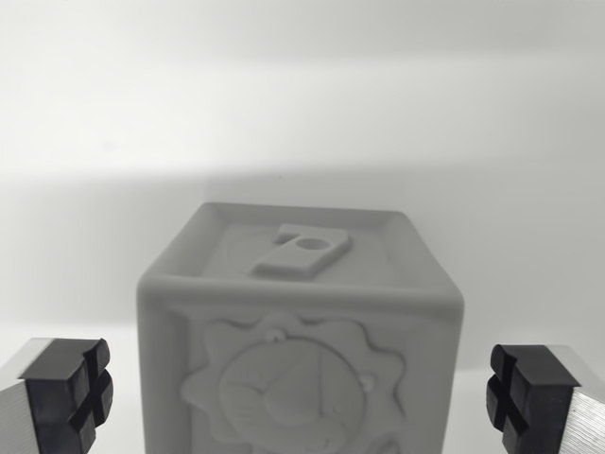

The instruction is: Destack cube

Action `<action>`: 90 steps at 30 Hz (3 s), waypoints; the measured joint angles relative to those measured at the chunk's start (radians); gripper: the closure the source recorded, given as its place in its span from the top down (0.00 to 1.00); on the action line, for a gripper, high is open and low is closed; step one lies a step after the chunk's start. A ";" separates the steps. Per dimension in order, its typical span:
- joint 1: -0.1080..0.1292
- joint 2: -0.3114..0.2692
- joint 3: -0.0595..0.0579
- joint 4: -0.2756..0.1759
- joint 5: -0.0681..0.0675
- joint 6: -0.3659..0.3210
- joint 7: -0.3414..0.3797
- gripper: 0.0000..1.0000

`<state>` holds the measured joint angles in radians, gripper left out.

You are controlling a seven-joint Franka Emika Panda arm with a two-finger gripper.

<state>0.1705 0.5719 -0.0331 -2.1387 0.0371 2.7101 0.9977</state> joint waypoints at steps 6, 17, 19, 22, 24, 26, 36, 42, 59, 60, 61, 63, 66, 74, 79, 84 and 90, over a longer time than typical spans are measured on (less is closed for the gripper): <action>0.001 -0.034 -0.001 -0.010 0.000 -0.024 0.000 1.00; 0.004 -0.123 -0.006 -0.027 -0.003 -0.094 0.002 1.00; 0.005 -0.141 -0.007 -0.030 -0.003 -0.109 0.002 1.00; 0.006 -0.164 -0.009 -0.032 -0.004 -0.130 0.002 1.00; 0.007 -0.183 -0.010 -0.034 -0.006 -0.147 0.003 1.00; 0.008 -0.197 -0.011 -0.034 -0.007 -0.161 0.003 1.00; 0.010 -0.288 -0.014 -0.033 -0.012 -0.252 0.007 1.00; 0.010 -0.335 -0.015 -0.023 -0.017 -0.309 0.011 1.00; 0.010 -0.442 -0.015 0.029 -0.025 -0.467 0.016 1.00; 0.010 -0.447 -0.015 0.033 -0.025 -0.476 0.017 1.00; 0.010 -0.452 -0.015 0.037 -0.025 -0.485 0.017 1.00; 0.010 -0.458 -0.015 0.043 -0.026 -0.498 0.017 1.00; 0.010 -0.470 -0.015 0.053 -0.027 -0.520 0.018 1.00; 0.010 -0.493 -0.015 0.080 -0.028 -0.570 0.019 1.00; 0.010 -0.502 -0.015 0.094 -0.028 -0.592 0.019 1.00; 0.010 -0.505 -0.015 0.100 -0.028 -0.602 0.020 1.00; 0.010 -0.506 -0.015 0.102 -0.028 -0.605 0.020 1.00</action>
<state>0.1808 0.0663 -0.0480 -2.0367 0.0087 2.1047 1.0173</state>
